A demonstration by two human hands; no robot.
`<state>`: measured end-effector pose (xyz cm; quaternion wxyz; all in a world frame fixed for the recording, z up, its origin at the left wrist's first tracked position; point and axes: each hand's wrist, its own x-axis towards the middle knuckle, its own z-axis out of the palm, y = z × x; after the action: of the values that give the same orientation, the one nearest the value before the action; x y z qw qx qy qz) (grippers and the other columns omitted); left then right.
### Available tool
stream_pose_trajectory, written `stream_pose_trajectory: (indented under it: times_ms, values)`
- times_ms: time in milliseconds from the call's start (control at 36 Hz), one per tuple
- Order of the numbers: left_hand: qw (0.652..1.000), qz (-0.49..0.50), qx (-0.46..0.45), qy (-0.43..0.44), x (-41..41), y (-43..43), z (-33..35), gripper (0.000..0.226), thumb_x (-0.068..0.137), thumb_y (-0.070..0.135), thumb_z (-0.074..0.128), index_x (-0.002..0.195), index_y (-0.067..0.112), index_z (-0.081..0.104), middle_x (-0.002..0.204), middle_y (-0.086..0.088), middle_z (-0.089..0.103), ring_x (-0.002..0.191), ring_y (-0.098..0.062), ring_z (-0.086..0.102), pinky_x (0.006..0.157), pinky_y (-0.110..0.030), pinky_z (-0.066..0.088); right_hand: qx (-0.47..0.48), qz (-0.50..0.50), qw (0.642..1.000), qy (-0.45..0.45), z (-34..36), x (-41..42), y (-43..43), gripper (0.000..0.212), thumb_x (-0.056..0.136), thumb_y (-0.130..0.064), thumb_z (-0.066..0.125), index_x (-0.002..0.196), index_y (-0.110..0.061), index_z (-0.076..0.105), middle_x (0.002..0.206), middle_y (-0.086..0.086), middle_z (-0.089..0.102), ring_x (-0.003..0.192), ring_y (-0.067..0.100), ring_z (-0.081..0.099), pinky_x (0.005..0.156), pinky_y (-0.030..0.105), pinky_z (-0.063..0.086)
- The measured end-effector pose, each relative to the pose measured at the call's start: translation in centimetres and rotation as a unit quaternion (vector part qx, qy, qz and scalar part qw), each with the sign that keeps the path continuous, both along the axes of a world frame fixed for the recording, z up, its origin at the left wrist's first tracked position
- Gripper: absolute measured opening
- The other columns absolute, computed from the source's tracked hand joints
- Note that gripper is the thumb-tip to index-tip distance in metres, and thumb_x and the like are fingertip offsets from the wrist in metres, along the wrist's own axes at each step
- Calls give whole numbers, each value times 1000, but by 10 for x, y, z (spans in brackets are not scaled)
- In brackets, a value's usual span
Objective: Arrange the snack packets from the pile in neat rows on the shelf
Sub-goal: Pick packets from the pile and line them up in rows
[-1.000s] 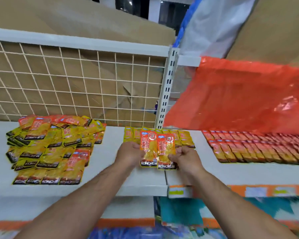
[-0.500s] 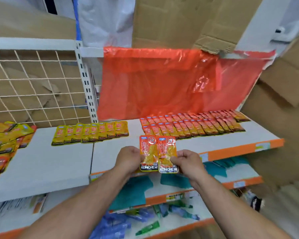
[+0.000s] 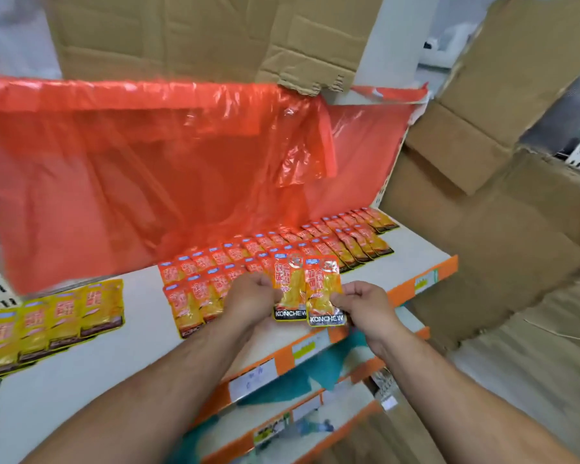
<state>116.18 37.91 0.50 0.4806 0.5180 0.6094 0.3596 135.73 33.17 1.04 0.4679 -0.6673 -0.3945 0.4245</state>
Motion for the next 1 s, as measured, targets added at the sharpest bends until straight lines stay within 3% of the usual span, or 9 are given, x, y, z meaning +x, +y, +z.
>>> stream_pose_trajectory:
  times_ms: [56, 167, 306, 389, 528, 694, 833, 1000]
  values:
    - [1000, -13, 1, -3, 16, 16, -3, 34, 75, 1, 73, 57, 16, 48, 52, 1, 45, 52, -18, 44, 52, -23, 33, -5, -12, 1000, -4, -3, 14, 13, 14, 87, -6, 72, 77, -9, 63, 52, -10, 59, 43, 2, 52, 48, 21, 38]
    - [999, -23, -6, -24, 46, 46, -8, 38, 71, -3, 71, 53, 18, 45, 49, 2, 40, 52, -16, 39, 54, -27, 30, -7, -41, 999, 1, -6, 39, 35, 14, 83, -12, 77, 88, -7, 64, 70, 3, 58, 60, 14, 51, 58, 27, 38]
    - [998, -59, -12, -26, 84, 77, -12, 41, 74, -6, 69, 54, 19, 43, 46, 6, 38, 48, -14, 37, 47, -23, 26, -14, -60, 998, 1, -11, 73, 60, 17, 83, -13, 78, 85, -9, 61, 69, 3, 55, 54, 13, 49, 55, 26, 39]
    - [998, -62, -13, -27, 111, 93, -10, 35, 75, -5, 70, 60, 18, 48, 49, 2, 44, 48, -15, 43, 47, -20, 31, -13, -61, 998, 1, -11, 102, 76, 19, 83, -13, 77, 79, -13, 59, 63, -1, 54, 45, 8, 47, 47, 23, 40]
    - [999, -36, -22, -26, 167, 115, -15, 29, 71, -2, 74, 61, 17, 53, 55, -3, 51, 56, -20, 51, 60, -33, 43, -19, -36, 999, 5, -19, 156, 107, 14, 83, -13, 77, 82, -14, 63, 73, 3, 61, 62, 15, 56, 54, 27, 45]
    - [1000, 8, -14, 15, 241, 138, -18, 31, 71, 1, 76, 59, 16, 52, 54, -4, 54, 53, -20, 53, 54, -28, 42, -35, 13, 999, -1, -29, 234, 150, 15, 80, -16, 79, 87, -13, 66, 85, 7, 69, 78, 21, 63, 69, 35, 49]
    - [995, 57, 0, 86, 292, 156, -15, 28, 69, 7, 74, 56, 14, 50, 57, -6, 58, 55, -20, 56, 57, -37, 51, -28, 48, 998, 43, -19, 284, 185, 19, 88, 0, 67, 76, -13, 61, 67, 2, 66, 56, 14, 60, 54, 26, 45]
    - [983, 105, -3, 153, 332, 168, -13, 21, 72, 12, 74, 59, 13, 58, 65, -3, 68, 66, -21, 66, 56, -24, 45, -54, 85, 994, 35, -25, 319, 216, 14, 87, -7, 71, 85, -14, 60, 86, 10, 68, 68, 19, 61, 53, 26, 44]
